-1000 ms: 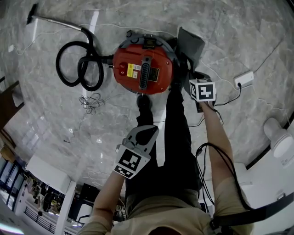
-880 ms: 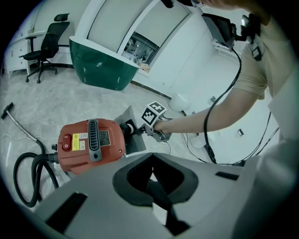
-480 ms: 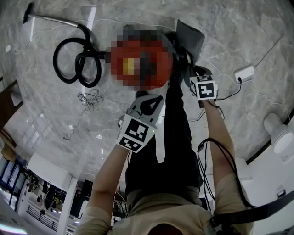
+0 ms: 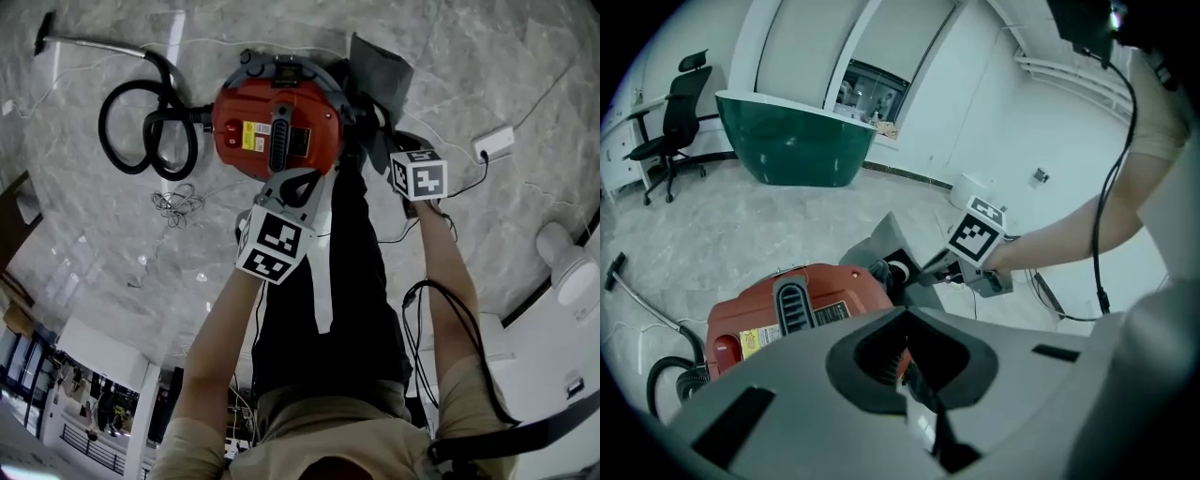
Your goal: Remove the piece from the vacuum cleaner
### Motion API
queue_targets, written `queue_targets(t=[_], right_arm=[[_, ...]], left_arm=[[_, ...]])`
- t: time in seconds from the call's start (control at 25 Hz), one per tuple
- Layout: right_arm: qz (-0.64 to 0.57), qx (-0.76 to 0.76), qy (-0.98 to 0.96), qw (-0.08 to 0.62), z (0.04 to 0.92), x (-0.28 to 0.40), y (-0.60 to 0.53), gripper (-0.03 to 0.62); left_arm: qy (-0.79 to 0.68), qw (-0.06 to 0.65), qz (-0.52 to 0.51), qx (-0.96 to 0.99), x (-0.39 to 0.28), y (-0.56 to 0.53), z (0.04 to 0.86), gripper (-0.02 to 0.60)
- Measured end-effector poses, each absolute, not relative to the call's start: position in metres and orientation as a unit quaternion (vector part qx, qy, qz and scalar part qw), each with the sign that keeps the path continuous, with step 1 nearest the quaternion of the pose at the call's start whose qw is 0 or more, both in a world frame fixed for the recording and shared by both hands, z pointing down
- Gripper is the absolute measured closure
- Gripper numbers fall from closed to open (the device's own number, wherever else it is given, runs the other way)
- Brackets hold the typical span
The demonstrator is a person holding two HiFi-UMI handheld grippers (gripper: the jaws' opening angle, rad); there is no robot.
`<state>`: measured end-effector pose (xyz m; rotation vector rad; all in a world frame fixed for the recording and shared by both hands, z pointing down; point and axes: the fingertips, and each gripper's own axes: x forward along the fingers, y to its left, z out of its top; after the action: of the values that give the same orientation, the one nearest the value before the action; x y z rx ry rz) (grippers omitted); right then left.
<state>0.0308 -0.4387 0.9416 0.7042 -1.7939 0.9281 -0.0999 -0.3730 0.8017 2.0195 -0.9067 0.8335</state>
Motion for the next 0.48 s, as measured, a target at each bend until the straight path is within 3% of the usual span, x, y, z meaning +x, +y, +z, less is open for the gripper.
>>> queue_targets(t=[0.48], right_arm=[[0.273,0.304,-0.749,0.521,0.947,0.041,-0.445,0.559]], left_arm=[[-0.34,0.397,0.33,0.786,-0.094,-0.345,0.804,0.578]])
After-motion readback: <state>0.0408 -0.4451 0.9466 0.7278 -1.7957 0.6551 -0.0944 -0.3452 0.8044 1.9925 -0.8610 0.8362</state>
